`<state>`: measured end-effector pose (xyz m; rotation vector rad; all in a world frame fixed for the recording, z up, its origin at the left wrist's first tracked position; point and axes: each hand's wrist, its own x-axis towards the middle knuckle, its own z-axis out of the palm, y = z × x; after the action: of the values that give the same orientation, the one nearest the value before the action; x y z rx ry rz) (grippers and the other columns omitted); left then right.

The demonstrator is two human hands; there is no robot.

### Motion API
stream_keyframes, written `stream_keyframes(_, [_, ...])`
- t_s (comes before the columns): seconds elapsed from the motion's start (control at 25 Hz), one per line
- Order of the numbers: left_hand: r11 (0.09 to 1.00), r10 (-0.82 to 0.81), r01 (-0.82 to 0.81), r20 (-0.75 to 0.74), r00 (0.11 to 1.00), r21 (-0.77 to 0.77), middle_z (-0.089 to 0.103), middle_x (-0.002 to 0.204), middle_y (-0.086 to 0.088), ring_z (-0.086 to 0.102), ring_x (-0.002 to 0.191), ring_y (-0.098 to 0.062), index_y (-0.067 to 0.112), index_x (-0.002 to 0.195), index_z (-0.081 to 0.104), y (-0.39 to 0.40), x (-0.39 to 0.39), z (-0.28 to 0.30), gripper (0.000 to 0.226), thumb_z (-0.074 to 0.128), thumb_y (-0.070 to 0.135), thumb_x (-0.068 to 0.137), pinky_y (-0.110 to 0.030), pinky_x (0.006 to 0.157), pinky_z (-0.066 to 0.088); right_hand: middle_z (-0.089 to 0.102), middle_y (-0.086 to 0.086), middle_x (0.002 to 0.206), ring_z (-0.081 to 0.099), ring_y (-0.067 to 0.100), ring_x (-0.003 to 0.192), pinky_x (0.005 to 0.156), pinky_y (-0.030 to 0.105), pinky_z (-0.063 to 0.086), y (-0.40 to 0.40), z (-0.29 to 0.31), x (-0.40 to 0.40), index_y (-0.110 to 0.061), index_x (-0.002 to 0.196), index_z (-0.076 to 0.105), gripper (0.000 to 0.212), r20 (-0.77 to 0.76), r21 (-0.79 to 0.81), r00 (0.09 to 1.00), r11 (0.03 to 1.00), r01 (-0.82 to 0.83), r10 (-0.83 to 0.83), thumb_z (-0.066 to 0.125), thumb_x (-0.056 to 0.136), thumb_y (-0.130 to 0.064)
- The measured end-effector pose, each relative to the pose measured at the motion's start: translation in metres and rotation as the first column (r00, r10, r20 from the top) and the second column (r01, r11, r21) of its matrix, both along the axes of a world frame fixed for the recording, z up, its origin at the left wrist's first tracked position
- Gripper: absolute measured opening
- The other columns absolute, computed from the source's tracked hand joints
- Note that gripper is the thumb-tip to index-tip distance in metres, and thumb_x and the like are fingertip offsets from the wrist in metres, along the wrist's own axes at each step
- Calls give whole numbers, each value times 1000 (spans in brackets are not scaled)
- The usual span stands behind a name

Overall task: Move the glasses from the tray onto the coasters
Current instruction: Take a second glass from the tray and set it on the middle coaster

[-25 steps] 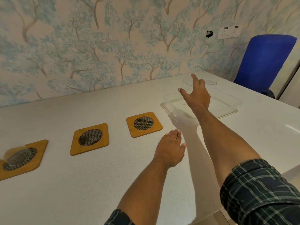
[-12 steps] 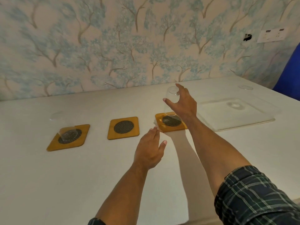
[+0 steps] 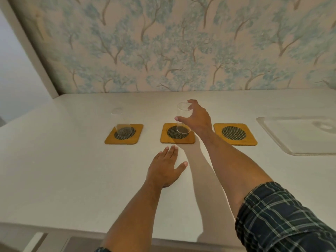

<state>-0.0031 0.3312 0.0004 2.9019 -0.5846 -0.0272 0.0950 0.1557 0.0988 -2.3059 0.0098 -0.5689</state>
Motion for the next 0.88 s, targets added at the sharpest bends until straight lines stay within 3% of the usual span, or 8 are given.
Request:
stream_keyframes(0.36, [999,21,-20,31,999,-28,12,171,-1,11,157,-21,17,163,8,0,-5,0,86,13,72,98,-43,127,13,56,2,142,53,26,129,99,39,45,38,-8,20,-21,153,35,97,-87,-82,996,996,-36,29,80,74,-56])
stream_keyframes(0.88, [1000,23,-22,38,999,-12,10,171,0,9,157,-20,19,163,6,-1,0,-5,87,13,76,98,-44,127,12,56,4,142,54,27,128,101,41,47,34,-19,28,-19,153,34,98,-124,-95,991,995,38,-50,78,75,-59])
